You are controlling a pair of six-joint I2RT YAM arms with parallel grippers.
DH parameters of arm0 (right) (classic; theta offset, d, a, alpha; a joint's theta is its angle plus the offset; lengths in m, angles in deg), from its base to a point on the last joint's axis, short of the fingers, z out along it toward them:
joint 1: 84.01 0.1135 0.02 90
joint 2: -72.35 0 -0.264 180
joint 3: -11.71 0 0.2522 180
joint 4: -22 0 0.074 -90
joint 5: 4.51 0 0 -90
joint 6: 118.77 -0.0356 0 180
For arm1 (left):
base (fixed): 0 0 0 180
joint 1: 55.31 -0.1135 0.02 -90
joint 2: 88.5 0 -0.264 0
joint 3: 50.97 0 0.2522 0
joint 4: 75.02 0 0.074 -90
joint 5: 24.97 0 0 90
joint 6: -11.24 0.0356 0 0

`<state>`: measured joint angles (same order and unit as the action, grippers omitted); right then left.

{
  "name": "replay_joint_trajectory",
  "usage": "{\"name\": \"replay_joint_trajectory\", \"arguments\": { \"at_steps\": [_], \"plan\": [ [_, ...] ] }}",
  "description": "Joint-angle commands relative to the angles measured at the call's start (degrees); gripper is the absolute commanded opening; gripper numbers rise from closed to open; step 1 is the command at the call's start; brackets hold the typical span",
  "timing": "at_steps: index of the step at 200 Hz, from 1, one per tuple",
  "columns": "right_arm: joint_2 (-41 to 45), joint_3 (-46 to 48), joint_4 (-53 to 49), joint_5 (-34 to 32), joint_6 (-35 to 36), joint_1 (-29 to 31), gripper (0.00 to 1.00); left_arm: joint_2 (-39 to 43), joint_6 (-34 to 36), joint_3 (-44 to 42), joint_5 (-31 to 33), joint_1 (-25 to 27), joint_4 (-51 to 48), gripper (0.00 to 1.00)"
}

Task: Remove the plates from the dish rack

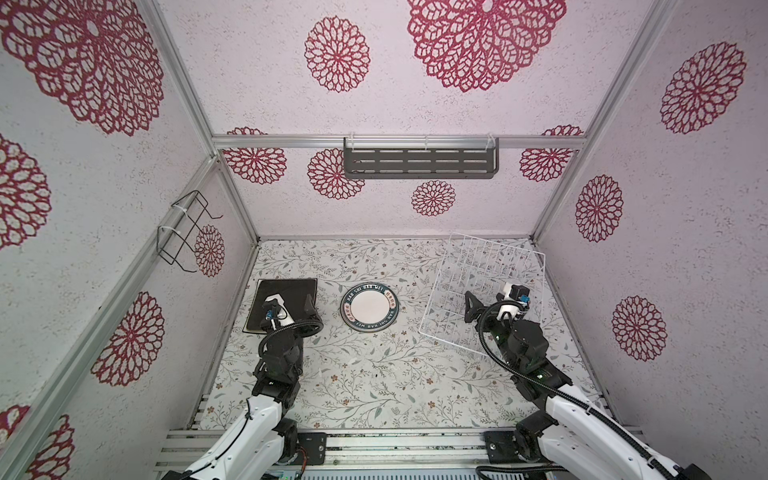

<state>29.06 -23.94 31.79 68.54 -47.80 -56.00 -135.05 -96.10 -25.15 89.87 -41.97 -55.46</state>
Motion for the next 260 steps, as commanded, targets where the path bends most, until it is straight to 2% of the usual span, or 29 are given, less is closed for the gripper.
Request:
{"name": "replay_joint_trajectory", "arguments": {
  "at_steps": [1,15,48,71,120,129,154,185,212,227,260],
  "plan": [
    [2.29,1.01,4.97,-2.37,1.89,-0.24,0.99,0.12,7.25,0.87,3.74,-0.42,5.64,0.97],
    [2.97,1.98,6.24,-2.8,2.23,-0.24,0.99,-0.05,9.87,0.31,5.37,-0.58,6.34,0.97],
    [2.21,3.52,9.32,-5.13,5.23,-0.56,0.99,-4.17,16.54,-2.09,6.49,-1.58,14.85,0.97],
    [1.16,3.71,10.33,-5.72,6.17,-0.9,0.99,-9.12,17.34,-3.55,7.96,-2.85,22.48,0.97],
    [1.0,3.83,10.56,-5.47,6.72,-1.9,0.99,-23.57,16.63,-3.88,9.11,-6.15,34.77,0.97],
    [1.17,3.89,10.38,-5.53,6.91,-2.12,0.99,-26.83,18.51,-3.71,8.76,-6.31,37.45,0.97],
    [1.46,3.98,9.95,-5.56,7.51,-2.78,0.99,-37.13,19.47,-3.82,10.42,-6.81,48.1,0.97],
    [0.46,3.86,9.25,-5.44,7.11,-4.41,0.99,-45.73,19.71,-0.27,8.46,-7.16,48.24,0.97],
    [-0.89,3.66,7.97,-5.2,6.69,-7.17,0.99,-45.46,18.24,-0.18,5.24,-9.14,47.22,0.97],
    [-1.6,3.54,7.4,-5.11,8.57,-8.96,0.99,-47.58,16.71,-0.25,-1.0,-11.99,48.21,0.97],
    [-3.58,4.85,8.16,-6.07,14.07,-12.82,0.99,-45.25,15.72,3.34,-1.85,-13.09,39.01,0.97]
  ]
}}
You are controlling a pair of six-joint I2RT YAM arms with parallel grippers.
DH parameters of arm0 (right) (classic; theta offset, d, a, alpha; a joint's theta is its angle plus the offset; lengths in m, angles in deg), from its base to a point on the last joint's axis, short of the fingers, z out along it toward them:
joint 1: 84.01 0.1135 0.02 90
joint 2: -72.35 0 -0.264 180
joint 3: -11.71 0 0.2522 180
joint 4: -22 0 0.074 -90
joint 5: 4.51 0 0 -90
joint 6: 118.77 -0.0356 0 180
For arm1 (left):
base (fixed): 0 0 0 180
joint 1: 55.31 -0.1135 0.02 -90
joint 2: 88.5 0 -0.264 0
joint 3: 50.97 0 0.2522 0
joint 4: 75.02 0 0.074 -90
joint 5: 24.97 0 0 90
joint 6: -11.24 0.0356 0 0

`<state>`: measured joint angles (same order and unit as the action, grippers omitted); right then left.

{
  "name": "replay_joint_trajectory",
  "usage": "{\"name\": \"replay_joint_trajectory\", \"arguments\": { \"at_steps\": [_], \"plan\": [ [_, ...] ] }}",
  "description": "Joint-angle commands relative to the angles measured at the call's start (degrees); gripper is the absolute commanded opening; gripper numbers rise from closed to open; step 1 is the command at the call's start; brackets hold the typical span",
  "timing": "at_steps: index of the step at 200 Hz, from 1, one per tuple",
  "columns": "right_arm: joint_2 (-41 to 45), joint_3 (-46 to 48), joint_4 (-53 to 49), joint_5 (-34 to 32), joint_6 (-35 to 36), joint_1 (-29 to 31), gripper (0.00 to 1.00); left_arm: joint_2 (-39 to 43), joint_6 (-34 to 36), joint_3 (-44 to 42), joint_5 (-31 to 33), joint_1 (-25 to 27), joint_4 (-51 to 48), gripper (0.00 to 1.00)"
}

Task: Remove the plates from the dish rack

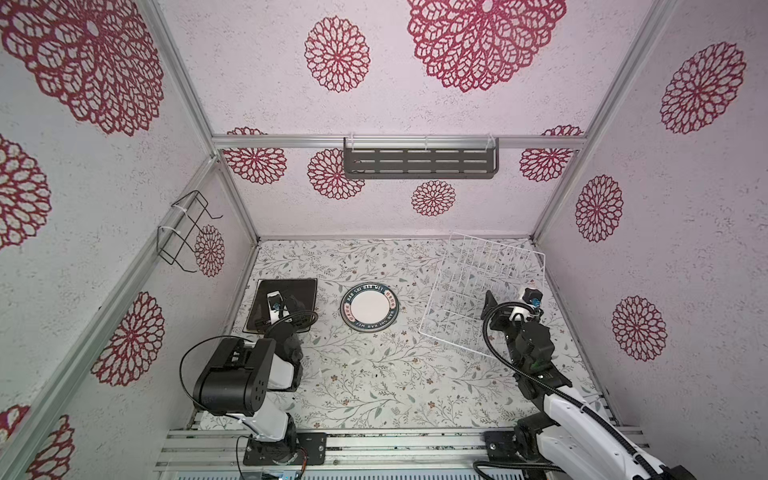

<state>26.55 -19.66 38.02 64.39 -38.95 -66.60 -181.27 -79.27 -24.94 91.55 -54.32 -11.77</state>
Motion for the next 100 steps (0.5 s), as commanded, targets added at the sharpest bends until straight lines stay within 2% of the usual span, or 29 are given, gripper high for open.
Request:
{"name": "replay_joint_trajectory", "arguments": {
  "at_steps": [1,23,54,77,100],
  "plan": [
    [-1.19,0.65,2.07,-2.01,5.46,-2.35,0.99,1.04,-1.09,3.29,-3.47,-0.78,-5.03,0.97],
    [-4.63,3.56,8.11,-3.85,8.41,-4.83,0.99,1.89,-2.54,6.01,-1.9,-1.16,-11.27,0.97],
    [-14.53,6.28,20.32,-0.99,7.87,-8.4,0.99,1.98,-4.61,8.29,2.71,-1.52,-15.77,0.97],
    [-20.63,5.99,24.67,0.77,8.65,-9.62,0.99,2.07,-4.76,8.38,2.48,-1.7,-15.88,0.97],
    [-24.38,4.16,23.64,4.45,7.23,-11.57,0.99,2.07,-4.76,8.4,2.48,-1.7,-16.02,0.97]
  ]
}}
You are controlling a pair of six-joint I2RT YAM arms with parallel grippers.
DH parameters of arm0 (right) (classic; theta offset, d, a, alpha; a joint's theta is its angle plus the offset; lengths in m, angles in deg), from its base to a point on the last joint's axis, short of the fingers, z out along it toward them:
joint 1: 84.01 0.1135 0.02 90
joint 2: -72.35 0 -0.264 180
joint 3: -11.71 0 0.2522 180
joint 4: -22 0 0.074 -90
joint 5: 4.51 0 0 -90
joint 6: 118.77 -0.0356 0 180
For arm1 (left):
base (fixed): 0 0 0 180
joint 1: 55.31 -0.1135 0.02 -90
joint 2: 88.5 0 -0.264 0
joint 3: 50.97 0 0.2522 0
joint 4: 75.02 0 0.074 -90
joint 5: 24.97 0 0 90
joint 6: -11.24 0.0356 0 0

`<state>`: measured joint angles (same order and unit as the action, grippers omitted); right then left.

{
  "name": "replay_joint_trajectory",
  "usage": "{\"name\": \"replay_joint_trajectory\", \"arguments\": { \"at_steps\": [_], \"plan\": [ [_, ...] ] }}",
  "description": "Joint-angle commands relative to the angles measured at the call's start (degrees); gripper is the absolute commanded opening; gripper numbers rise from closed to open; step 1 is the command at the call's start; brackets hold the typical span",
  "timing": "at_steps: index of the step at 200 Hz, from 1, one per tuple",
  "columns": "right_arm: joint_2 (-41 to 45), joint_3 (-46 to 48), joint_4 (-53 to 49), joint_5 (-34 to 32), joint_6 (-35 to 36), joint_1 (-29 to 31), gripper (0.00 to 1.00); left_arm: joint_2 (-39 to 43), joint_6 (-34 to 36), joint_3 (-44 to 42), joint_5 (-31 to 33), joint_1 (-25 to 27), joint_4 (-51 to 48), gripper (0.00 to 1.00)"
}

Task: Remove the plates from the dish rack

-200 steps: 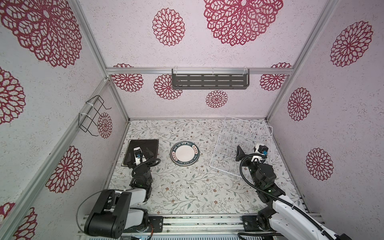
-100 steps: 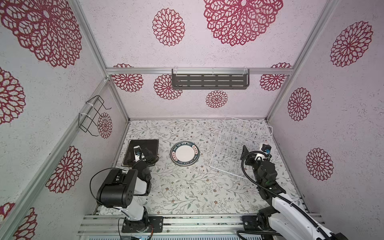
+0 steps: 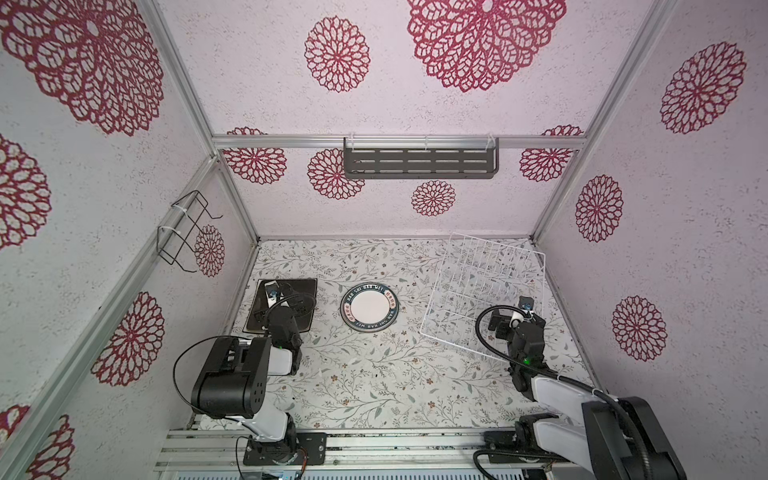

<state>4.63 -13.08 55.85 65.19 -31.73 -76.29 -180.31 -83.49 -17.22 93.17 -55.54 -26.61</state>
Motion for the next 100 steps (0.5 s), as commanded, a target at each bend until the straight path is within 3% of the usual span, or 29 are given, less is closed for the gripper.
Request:
{"name": "replay_joint_trajectory", "arguments": {
  "at_steps": [1,37,100],
  "plan": [
    [-2.52,-2.51,5.77,3.79,-0.01,-2.0,0.99,1.11,-0.54,0.72,0.86,-0.47,-1.18,0.97],
    [-7.66,-3.48,7.41,9.65,-0.83,-5.03,0.99,1.45,-0.93,1.23,-1.12,-1.21,-2.85,0.97],
    [-9.99,-4.71,8.27,13.32,1.47,-5.96,0.99,2.43,-4.5,2.82,-6.87,-5.38,-8.14,0.97]
  ]
}}
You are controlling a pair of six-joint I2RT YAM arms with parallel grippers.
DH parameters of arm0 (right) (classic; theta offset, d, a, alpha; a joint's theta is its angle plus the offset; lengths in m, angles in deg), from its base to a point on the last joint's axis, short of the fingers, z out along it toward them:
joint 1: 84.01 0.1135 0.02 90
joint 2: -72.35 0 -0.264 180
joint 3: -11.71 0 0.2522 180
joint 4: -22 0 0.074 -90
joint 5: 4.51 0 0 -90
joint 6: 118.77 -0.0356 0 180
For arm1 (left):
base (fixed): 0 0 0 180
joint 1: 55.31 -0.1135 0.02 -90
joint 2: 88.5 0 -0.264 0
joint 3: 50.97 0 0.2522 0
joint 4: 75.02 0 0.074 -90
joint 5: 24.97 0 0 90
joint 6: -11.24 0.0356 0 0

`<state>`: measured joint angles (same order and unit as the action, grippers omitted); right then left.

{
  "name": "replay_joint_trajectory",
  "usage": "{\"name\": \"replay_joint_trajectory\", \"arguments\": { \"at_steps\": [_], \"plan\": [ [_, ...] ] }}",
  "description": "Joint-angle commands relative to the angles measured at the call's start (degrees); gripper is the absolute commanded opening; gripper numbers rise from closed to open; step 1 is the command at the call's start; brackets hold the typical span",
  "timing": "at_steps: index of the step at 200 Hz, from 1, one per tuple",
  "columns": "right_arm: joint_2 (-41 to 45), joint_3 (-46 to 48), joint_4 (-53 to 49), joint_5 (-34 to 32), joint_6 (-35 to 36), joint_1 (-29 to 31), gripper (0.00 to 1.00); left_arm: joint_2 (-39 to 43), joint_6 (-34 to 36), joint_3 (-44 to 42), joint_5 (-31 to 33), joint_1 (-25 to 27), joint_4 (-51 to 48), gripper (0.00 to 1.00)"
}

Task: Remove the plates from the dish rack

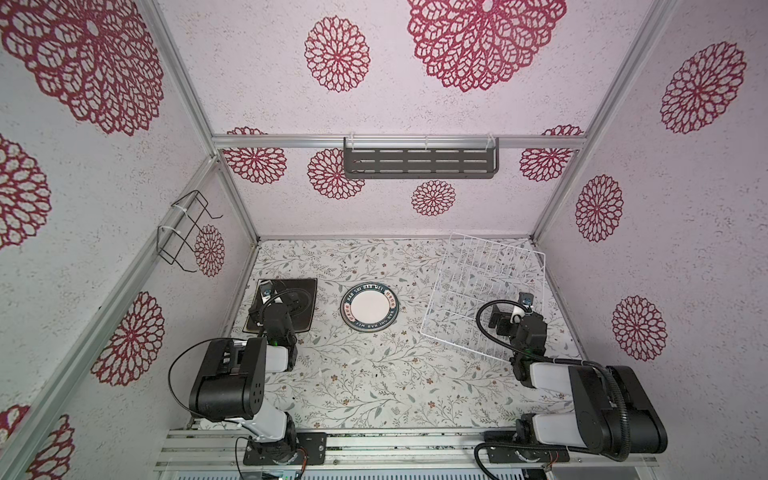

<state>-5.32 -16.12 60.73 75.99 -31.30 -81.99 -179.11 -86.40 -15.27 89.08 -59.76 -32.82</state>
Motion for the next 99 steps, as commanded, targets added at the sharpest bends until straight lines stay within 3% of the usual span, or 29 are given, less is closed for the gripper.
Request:
{"name": "replay_joint_trajectory", "arguments": {
  "at_steps": [1,22,64,99],
  "plan": [
    [-0.04,-1.62,3.49,2.49,1.03,-0.26,0.99,1.22,-1.59,0.85,-2.78,-1.17,-1.92,0.97],
    [-0.83,0.66,10.0,1.21,1.98,-0.52,0.99,1.23,-1.65,0.87,-2.78,-1.18,-1.91,0.97],
    [-10.68,1.7,21.27,3.83,2.95,-0.89,0.99,1.11,-1.59,0.98,-2.43,-1.07,-2.07,0.97],
    [-10.14,0.98,18.9,2.45,2.58,-0.9,0.99,1.14,-1.5,0.98,-2.34,-1.01,-2.0,0.97]
  ]
}}
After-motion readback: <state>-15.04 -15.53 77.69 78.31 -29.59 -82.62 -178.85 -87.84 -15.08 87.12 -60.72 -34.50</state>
